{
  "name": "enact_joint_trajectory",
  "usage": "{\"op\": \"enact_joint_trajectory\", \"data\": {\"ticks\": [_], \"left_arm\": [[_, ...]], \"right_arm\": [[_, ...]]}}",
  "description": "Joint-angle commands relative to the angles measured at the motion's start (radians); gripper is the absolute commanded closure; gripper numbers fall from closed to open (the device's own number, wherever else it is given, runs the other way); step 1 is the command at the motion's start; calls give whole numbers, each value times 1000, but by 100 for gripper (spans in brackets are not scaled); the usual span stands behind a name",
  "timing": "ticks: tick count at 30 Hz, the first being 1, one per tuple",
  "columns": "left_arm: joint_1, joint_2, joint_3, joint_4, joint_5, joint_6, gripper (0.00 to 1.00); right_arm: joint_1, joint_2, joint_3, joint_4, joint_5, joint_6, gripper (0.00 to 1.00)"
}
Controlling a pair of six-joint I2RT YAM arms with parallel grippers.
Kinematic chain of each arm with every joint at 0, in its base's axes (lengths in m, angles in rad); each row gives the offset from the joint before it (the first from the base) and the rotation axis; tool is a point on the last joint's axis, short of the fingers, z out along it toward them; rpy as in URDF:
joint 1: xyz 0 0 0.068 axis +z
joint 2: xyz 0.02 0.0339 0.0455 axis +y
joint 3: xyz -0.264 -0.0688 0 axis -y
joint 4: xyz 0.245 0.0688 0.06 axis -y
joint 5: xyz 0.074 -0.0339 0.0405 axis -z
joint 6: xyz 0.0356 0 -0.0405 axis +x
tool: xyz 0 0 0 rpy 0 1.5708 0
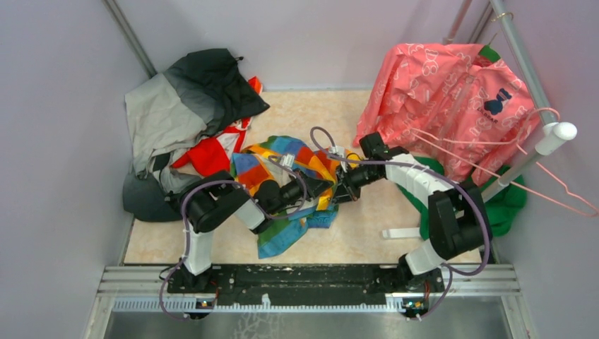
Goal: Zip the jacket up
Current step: Adjust the zipper on the jacket.
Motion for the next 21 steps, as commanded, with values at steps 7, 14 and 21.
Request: {"op": "enact_joint_trajectory", "data": {"ticks": [7, 14, 21], "left_arm": [[-6, -24, 124, 274, -39, 257, 100], [-6, -71, 94, 274, -59, 337, 100], [-6, -124, 14, 273, -79, 418, 100]], "right_arm": [[-143, 17, -42, 217, -245, 288, 100], [-169, 29, -55, 253, -337, 322, 100], [-163, 47, -44, 197, -375, 258, 100]]}}
